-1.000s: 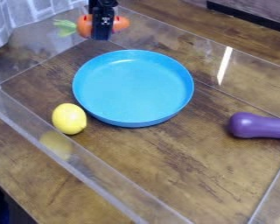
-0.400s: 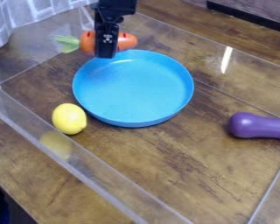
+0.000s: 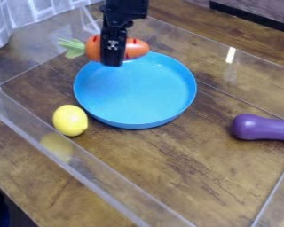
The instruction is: Remove the carrot from inside the blue tray and put it on the table
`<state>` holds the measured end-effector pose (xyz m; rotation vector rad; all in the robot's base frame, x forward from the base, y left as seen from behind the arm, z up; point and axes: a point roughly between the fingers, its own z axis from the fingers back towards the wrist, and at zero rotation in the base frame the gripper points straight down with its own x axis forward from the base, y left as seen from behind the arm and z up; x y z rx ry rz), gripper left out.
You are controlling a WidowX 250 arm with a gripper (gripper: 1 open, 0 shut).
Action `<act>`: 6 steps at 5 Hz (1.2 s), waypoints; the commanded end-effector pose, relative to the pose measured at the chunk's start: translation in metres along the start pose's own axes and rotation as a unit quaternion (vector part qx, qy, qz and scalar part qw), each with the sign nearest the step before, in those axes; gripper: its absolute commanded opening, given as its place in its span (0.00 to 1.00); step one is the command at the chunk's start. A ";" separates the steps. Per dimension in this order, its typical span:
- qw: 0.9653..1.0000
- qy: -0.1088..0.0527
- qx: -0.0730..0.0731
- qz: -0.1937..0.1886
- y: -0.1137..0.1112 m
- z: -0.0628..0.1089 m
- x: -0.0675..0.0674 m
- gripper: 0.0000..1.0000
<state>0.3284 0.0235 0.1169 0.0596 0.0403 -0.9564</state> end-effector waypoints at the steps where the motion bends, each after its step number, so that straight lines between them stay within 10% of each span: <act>1: 0.999 -0.025 0.032 -0.028 -0.020 0.026 0.008 0.00; 4: 0.994 -0.032 0.014 -0.106 -0.063 -0.001 0.030 0.00; 5: 0.993 -0.034 0.020 -0.109 -0.061 -0.011 0.031 1.00; 6: 0.993 -0.039 0.018 -0.108 -0.059 -0.022 0.031 1.00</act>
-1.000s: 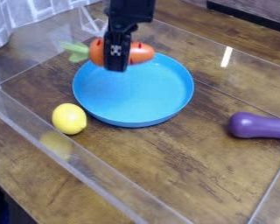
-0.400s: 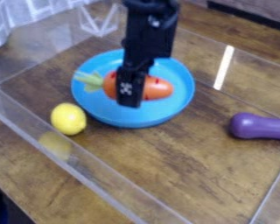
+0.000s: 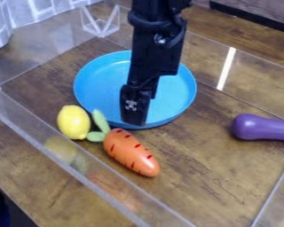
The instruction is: Remove the carrot from inside the blue tray and put it on the table
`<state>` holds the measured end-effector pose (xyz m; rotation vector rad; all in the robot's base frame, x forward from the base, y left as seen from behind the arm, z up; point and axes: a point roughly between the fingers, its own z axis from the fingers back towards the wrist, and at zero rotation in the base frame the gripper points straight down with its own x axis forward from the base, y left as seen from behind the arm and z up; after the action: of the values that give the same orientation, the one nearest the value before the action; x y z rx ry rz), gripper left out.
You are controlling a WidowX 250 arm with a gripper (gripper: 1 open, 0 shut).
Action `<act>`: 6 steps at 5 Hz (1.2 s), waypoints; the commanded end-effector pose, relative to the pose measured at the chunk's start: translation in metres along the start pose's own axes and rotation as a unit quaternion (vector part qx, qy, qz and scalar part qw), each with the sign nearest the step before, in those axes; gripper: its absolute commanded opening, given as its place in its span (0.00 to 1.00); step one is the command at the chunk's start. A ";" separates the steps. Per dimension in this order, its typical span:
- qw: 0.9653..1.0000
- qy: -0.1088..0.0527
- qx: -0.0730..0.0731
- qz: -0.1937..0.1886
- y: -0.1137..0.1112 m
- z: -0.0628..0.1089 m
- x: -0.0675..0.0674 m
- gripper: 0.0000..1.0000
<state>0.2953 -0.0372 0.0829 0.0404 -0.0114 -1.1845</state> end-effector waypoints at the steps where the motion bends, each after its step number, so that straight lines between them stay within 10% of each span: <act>1: 1.000 -0.014 0.013 0.007 0.002 -0.004 -0.001 1.00; 6: 1.000 0.000 -0.004 -0.002 0.001 -0.059 0.003 1.00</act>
<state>0.2983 -0.0382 0.0212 0.0315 0.0058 -1.1876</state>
